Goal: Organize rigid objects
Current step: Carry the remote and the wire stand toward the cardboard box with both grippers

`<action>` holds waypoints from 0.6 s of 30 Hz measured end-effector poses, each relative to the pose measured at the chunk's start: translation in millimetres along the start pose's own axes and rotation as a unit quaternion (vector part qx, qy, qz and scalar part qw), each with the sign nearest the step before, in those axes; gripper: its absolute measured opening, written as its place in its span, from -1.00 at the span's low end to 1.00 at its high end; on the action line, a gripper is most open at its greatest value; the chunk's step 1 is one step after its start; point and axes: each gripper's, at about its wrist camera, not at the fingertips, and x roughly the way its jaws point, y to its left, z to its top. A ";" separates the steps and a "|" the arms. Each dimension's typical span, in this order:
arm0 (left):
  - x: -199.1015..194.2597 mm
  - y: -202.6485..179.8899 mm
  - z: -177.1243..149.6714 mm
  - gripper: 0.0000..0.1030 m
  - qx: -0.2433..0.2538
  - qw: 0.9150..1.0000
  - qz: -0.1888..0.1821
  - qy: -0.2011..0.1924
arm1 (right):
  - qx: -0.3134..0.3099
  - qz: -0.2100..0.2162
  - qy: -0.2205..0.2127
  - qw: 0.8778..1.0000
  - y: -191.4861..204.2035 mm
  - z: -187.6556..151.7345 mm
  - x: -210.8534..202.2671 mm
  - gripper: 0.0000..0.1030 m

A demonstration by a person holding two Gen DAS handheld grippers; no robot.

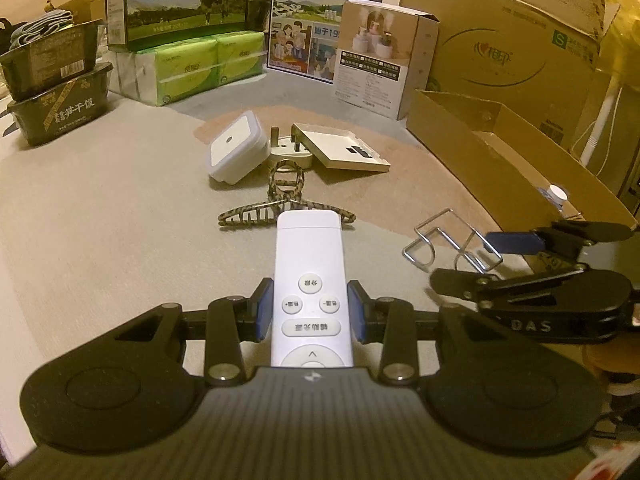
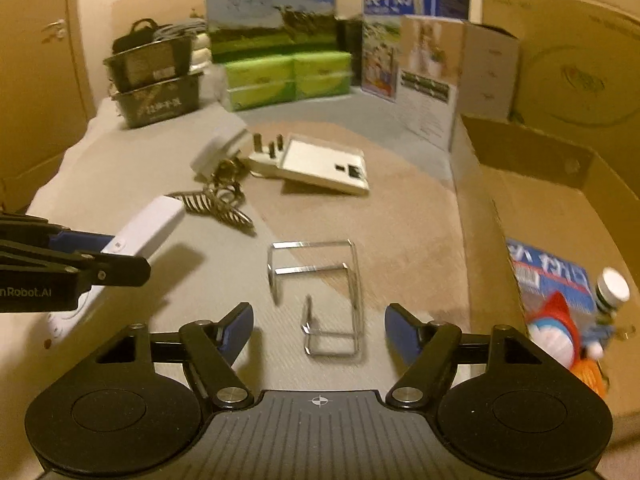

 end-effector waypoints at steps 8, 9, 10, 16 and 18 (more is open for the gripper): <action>6.3 0.2 3.8 -0.33 -0.005 1.000 0.003 0.000 | -0.011 0.002 -0.005 1.000 -2.6 14.5 22.3 0.24; 7.2 -0.2 4.0 -0.33 -0.006 1.000 0.003 0.000 | -0.013 0.004 -0.003 1.000 -2.4 15.7 24.0 0.09; 7.8 -0.6 4.0 -0.33 -0.006 1.000 0.004 0.001 | -0.015 0.003 -0.002 1.000 -2.2 16.2 24.6 0.04; 5.3 -3.4 3.6 -0.33 -0.003 1.000 0.008 0.000 | -0.007 -0.007 -0.008 1.000 -2.1 15.1 14.2 0.02; 2.6 -6.4 3.9 -0.33 -0.001 1.000 0.010 -0.001 | -0.004 -0.010 -0.011 1.000 -1.7 13.7 6.9 0.02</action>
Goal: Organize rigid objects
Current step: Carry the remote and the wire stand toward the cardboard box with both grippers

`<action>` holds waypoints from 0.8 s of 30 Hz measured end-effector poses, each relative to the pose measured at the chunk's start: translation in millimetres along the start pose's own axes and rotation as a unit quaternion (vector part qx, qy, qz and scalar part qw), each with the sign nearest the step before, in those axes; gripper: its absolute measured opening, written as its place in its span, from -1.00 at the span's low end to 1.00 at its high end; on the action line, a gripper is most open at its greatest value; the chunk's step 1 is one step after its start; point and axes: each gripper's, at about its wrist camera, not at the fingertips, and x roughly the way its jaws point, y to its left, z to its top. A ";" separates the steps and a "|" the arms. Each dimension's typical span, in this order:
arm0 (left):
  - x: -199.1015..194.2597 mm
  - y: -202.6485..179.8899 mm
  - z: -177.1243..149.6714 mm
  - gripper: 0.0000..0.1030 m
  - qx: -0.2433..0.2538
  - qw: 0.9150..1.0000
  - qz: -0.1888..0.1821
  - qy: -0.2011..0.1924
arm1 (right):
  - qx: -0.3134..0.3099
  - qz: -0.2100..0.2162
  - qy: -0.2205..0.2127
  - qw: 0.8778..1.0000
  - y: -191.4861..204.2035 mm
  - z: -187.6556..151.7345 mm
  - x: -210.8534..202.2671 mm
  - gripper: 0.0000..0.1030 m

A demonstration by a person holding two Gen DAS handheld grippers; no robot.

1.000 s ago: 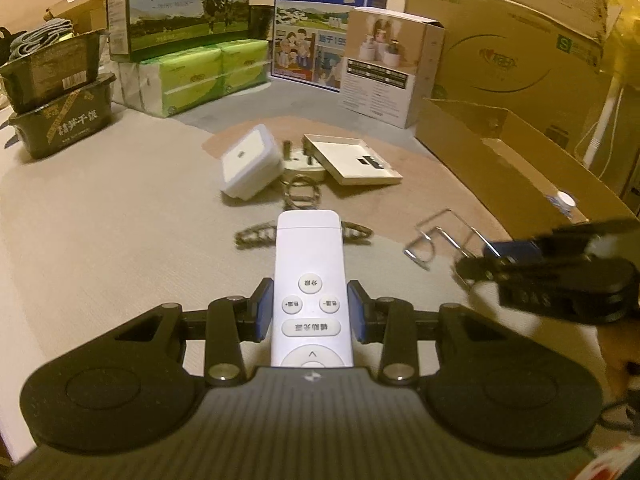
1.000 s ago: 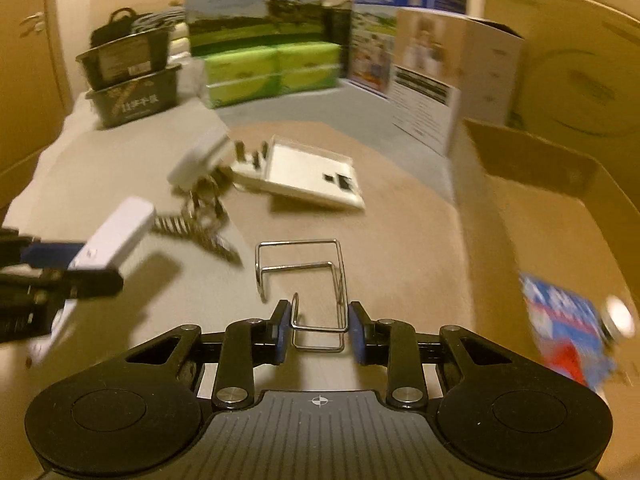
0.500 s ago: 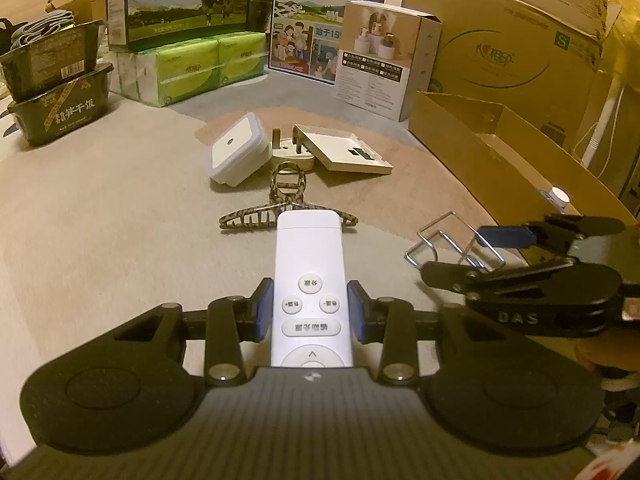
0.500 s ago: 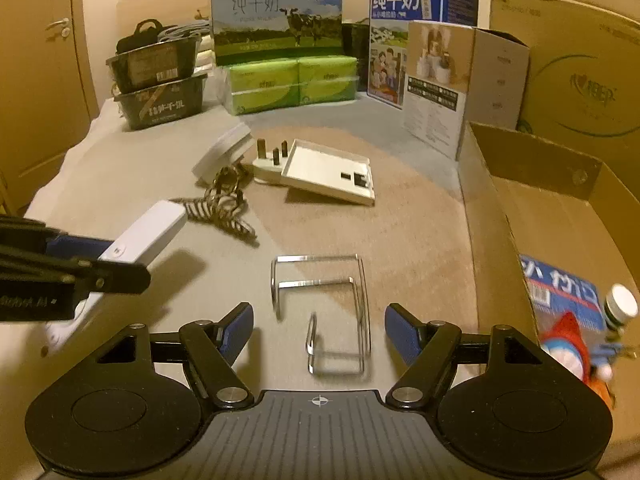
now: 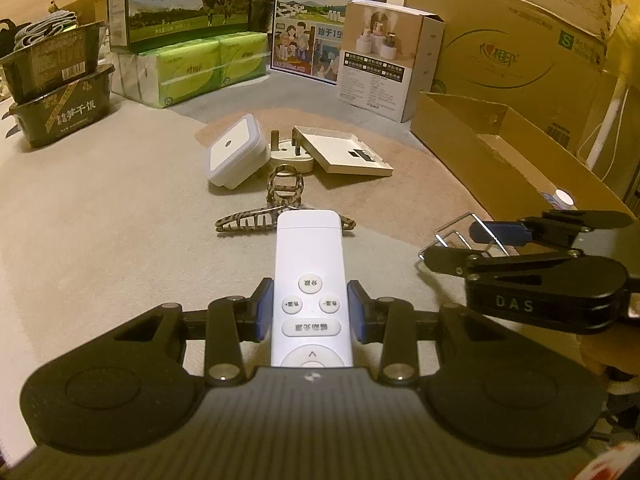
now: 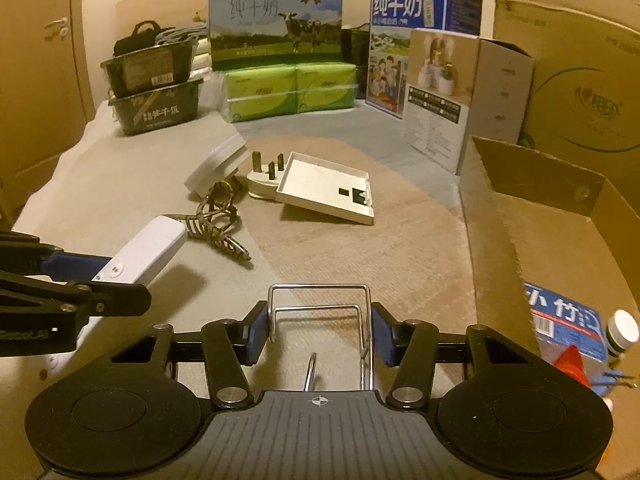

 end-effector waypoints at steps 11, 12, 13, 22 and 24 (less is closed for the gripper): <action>-25.6 -20.5 2.9 -0.33 0.006 1.000 0.002 -0.015 | 0.029 -0.005 -0.020 0.999 -2.8 4.9 -43.1 0.02; -27.7 -22.8 3.5 -0.33 0.006 1.000 0.002 -0.016 | 0.033 -0.006 -0.021 0.999 -3.7 5.0 -47.4 0.02; -30.1 -25.4 4.0 -0.33 0.007 1.000 0.002 -0.017 | 0.035 -0.007 -0.021 0.999 -4.6 5.2 -51.1 0.02; -48.5 -46.8 7.5 -0.33 0.019 1.000 0.003 -0.024 | 0.051 -0.015 -0.036 0.998 -14.9 7.9 -84.0 0.02; -52.3 -51.9 8.0 -0.33 0.022 0.999 0.004 -0.026 | 0.054 -0.016 -0.039 0.998 -17.5 8.5 -89.9 0.02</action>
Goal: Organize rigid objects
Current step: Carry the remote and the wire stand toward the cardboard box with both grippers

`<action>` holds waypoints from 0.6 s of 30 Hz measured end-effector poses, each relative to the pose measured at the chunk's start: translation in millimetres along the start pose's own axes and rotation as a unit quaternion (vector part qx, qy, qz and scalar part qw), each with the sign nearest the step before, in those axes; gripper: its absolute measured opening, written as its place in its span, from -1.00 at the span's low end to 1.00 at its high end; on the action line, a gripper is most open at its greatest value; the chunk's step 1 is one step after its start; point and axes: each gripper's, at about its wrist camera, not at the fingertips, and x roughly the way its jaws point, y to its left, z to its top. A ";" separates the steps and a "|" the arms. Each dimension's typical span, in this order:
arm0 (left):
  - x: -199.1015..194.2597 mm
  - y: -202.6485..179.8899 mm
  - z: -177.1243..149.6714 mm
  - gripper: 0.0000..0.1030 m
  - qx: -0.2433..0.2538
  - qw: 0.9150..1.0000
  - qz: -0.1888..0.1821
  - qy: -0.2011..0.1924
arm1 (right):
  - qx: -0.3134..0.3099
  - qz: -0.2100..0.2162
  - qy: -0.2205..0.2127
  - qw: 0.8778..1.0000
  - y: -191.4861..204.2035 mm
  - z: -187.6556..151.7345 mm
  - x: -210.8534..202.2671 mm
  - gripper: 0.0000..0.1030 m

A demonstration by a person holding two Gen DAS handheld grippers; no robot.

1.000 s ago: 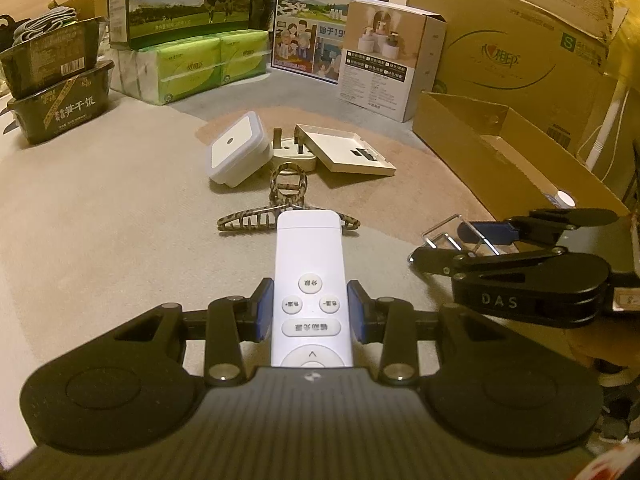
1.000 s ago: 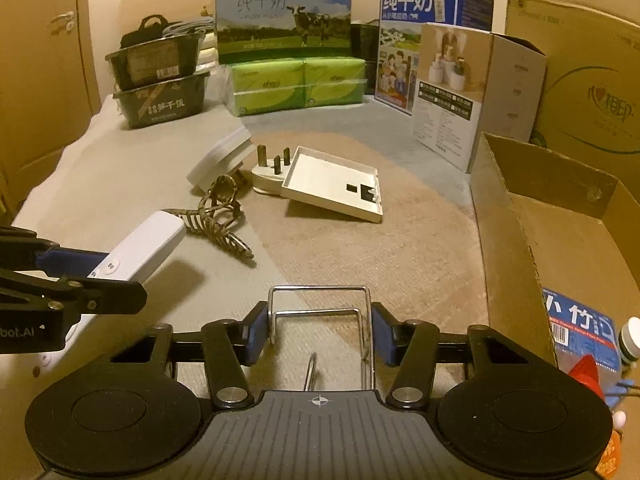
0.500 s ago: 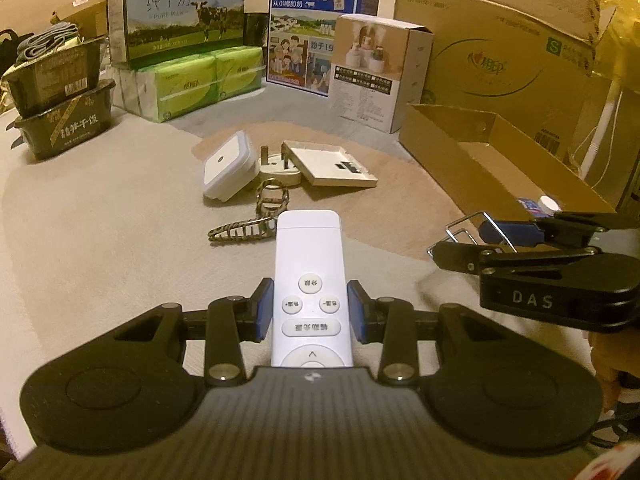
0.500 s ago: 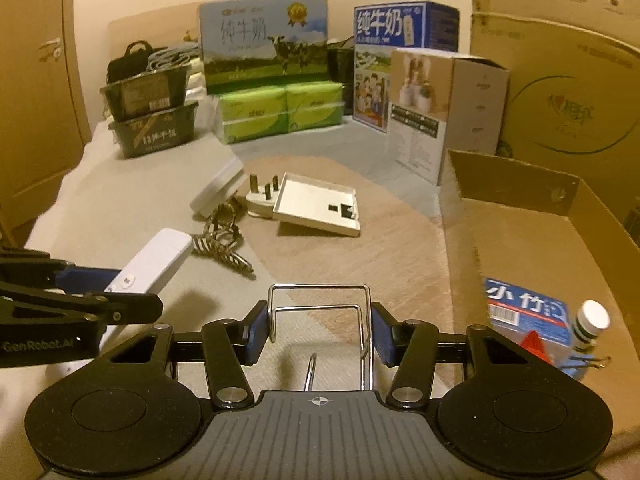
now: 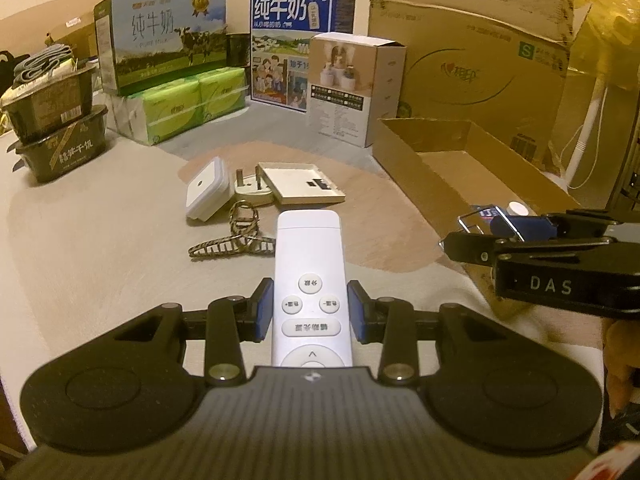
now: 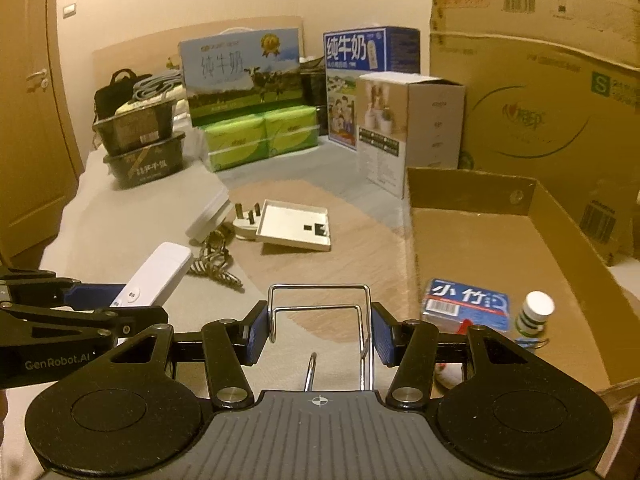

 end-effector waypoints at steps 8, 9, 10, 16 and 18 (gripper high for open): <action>-11.2 -17.8 4.8 -0.33 0.005 1.000 -0.010 -0.007 | 0.008 -0.009 -0.012 1.000 -11.3 3.2 -22.8 0.02; -12.2 -20.0 5.6 -0.33 0.006 1.000 -0.011 -0.008 | 0.010 -0.011 -0.014 1.000 -13.1 3.1 -25.7 0.02; -13.4 -22.6 6.3 -0.33 0.007 1.000 -0.013 -0.010 | 0.011 -0.013 -0.015 1.000 -14.9 2.8 -28.3 0.02; -15.2 -34.2 10.3 -0.33 0.009 1.000 -0.024 -0.012 | 0.021 -0.025 -0.023 0.999 -28.4 2.5 -42.5 0.02; -15.2 -37.5 11.5 -0.33 0.009 0.999 -0.029 -0.013 | 0.025 -0.030 -0.025 0.999 -33.0 3.5 -46.3 0.02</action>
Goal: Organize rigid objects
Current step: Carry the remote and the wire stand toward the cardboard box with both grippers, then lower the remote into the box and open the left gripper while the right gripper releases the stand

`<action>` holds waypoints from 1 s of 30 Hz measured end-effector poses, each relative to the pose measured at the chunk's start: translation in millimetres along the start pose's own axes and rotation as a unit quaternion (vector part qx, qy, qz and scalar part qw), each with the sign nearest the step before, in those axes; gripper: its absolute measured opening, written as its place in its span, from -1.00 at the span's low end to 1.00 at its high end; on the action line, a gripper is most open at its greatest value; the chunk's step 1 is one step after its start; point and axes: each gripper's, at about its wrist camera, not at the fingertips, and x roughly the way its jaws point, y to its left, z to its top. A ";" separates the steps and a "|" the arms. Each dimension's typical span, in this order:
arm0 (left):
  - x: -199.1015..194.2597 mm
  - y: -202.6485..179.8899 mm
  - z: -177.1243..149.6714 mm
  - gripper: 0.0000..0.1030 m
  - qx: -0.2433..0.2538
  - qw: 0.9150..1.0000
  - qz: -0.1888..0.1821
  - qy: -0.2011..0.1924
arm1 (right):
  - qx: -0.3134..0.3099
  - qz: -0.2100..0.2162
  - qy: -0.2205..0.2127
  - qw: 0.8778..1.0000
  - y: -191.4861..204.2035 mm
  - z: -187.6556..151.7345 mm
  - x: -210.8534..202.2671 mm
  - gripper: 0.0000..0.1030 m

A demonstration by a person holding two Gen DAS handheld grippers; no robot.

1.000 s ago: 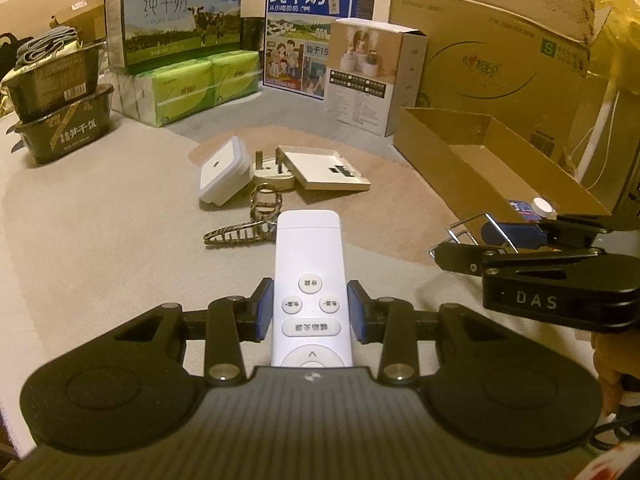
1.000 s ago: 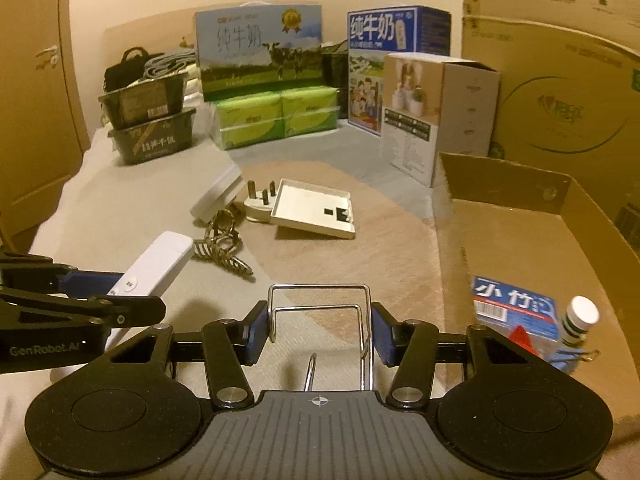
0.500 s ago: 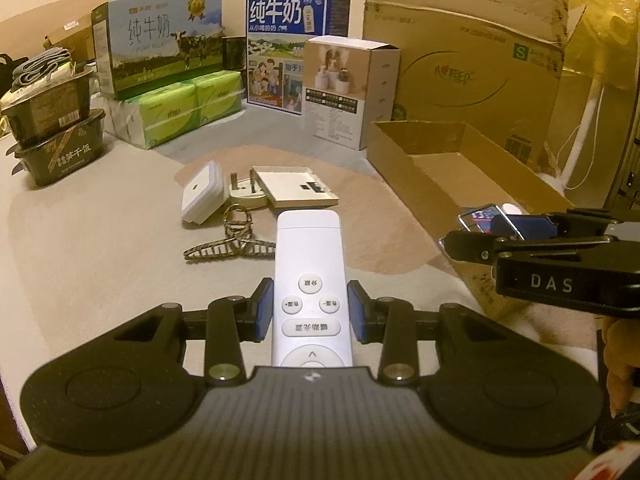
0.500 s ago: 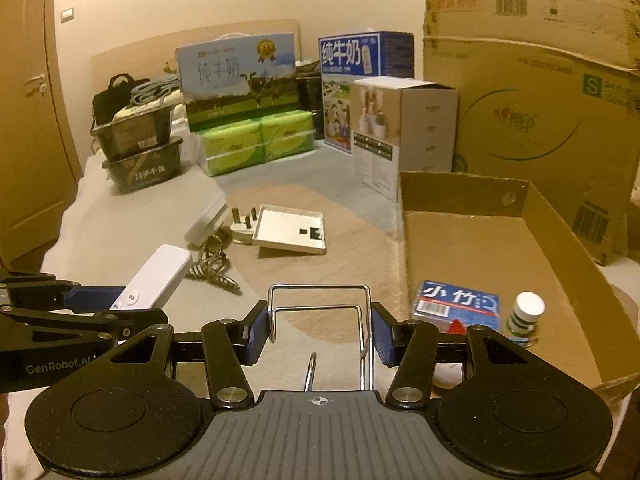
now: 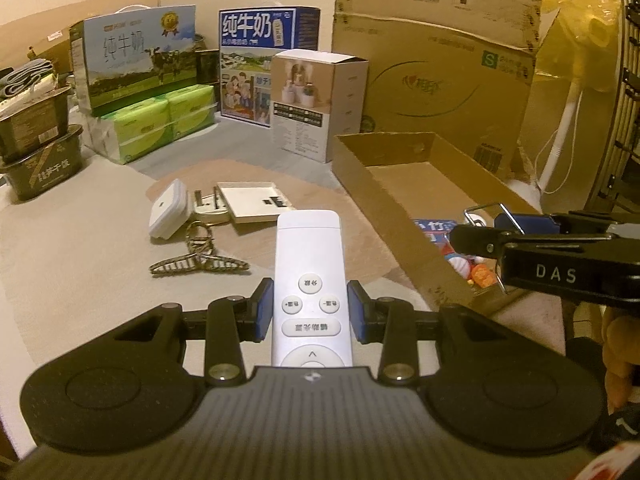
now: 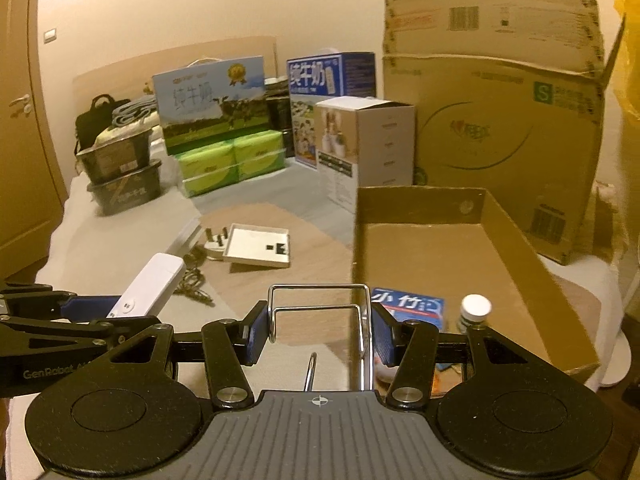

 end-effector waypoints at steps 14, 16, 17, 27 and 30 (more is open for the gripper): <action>20.0 -43.3 23.9 -0.33 0.013 0.999 -0.048 -0.005 | 0.031 -0.053 -0.013 0.998 -58.8 11.3 -17.7 0.02; 25.7 -50.2 29.9 -0.33 0.016 0.998 -0.055 -0.006 | 0.033 -0.060 -0.012 0.998 -68.7 13.9 -16.1 0.02; 29.1 -53.6 33.7 -0.33 0.016 0.998 -0.058 -0.007 | 0.032 -0.063 -0.011 0.997 -73.9 15.5 -15.8 0.02; 70.0 -85.9 68.8 -0.33 0.020 0.997 -0.075 -0.002 | 0.034 -0.062 -0.012 0.997 -122.5 39.6 9.2 0.02; 85.4 -92.9 77.0 -0.33 0.021 0.997 -0.078 0.001 | 0.028 -0.064 -0.010 0.998 -134.8 45.3 20.2 0.02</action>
